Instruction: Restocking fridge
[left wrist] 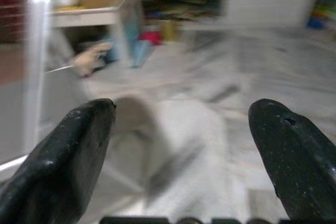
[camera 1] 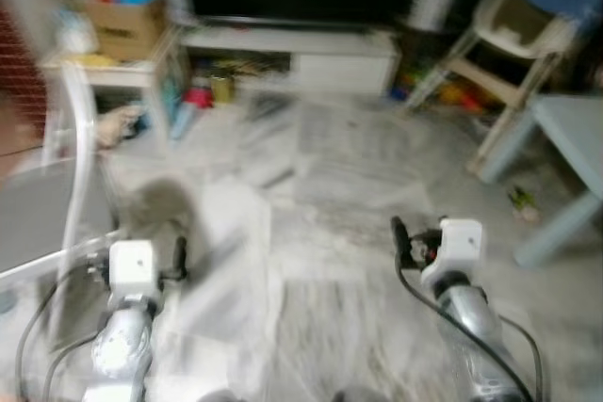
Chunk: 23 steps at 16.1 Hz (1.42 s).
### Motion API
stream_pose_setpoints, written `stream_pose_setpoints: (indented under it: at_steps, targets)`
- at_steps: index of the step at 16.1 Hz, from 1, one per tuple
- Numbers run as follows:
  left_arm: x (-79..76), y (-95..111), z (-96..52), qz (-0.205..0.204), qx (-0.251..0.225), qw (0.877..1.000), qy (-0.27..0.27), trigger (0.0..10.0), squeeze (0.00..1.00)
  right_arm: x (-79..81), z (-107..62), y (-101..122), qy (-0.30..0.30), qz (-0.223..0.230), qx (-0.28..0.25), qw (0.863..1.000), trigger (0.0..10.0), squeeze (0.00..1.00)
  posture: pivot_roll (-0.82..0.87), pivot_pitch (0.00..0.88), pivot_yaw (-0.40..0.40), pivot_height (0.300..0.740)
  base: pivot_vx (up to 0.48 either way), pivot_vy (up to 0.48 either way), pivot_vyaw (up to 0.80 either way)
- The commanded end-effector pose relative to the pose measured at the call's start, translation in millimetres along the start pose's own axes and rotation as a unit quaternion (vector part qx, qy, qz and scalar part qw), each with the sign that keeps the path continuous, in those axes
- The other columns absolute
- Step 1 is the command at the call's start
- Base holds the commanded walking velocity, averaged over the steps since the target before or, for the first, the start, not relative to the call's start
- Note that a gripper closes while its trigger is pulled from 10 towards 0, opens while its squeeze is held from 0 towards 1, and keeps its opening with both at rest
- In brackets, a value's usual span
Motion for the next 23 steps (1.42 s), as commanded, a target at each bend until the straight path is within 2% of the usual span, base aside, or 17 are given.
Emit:
stream_pose_setpoints:
  at_steps: [1, 5, 7, 9, 11, 16, 21, 22, 23]
  targets:
    - [5.9, 6, 0.7, 0.016, -0.010, 1.000, 0.002, 10.0, 0.00, 4.9, 3.4, 6, 0.004, 0.003, -0.009, 1.000, 10.0, 0.00, 0.06, 0.000, -0.005, 0.740, 0.000, 0.000, -0.49]
    - [5.3, 21, 6.2, 0.028, -0.033, 0.999, 0.007, 10.0, 0.00, 4.8, 7.5, 12, 0.007, 0.001, -0.020, 1.000, 10.0, 0.00, 0.08, 0.000, -0.002, 0.740, 0.000, 0.000, 0.00]
    - [9.1, 23, 4.6, 0.030, -0.037, 0.999, 0.022, 10.0, 0.00, 4.9, 10.4, 16, 0.011, -0.001, -0.027, 1.000, 10.0, 0.00, 0.08, 0.000, -0.001, 0.740, 0.000, 0.000, 0.00]
    - [13.9, 16, -1.8, 0.036, -0.031, 0.998, 0.036, 10.0, 0.00, 1.2, 12.2, 19, 0.009, -0.002, -0.030, 0.999, 10.0, 0.00, 0.08, 0.000, -0.010, 0.740, 0.000, 0.000, 0.00]
    - [11.2, 5, -8.3, 0.029, -0.019, 0.999, 0.036, 10.0, 0.00, 4.1, 9.3, 17, 0.024, -0.011, -0.030, 0.999, 10.0, 0.00, 0.07, 0.000, -0.014, 0.740, 0.000, -0.139, 0.00]
    - [3.4, 2, -7.5, 0.024, -0.014, 0.999, 0.028, 10.0, 0.00, 7.8, 7.7, 16, 0.028, -0.010, -0.030, 0.999, 10.0, 0.00, 0.07, 0.000, -0.011, 0.740, 0.000, -0.349, 0.00]
    - [9.1, 7, -5.5, 0.036, -0.020, 0.998, 0.037, 10.0, 0.00, 7.3, 6.4, 15, 0.029, 0.003, -0.031, 0.999, 10.0, 0.00, 0.07, 0.000, 0.001, 0.740, 0.000, -0.265, 0.16]
    - [12.0, 9, -5.4, 0.039, -0.026, 0.998, 0.046, 10.0, 0.00, 7.8, 5.9, 14, 0.029, 0.006, -0.029, 0.999, 10.0, 0.00, 0.07, 0.000, 0.002, 0.740, 0.000, 0.000, 0.00]
    - [21.3, 12, -5.2, 0.053, -0.035, 0.995, 0.072, 10.0, 0.00, 9.3, 4.4, 12, 0.032, 0.009, -0.027, 0.999, 10.0, 0.00, 0.07, 0.000, 0.003, 0.740, 0.000, 0.000, 0.00]
Point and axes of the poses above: a point about 5 cm out from each wrist's last joint towards the gripper, its own z axis pointing out of the wrist towards the gripper, its own y axis along the axis of the wrist's last joint, x = y × z, the point moved 4 cm from there along z, pointing out of the wrist towards the gripper, and after that the axes turned 12 degrees about -z, right-handed, at the moved point
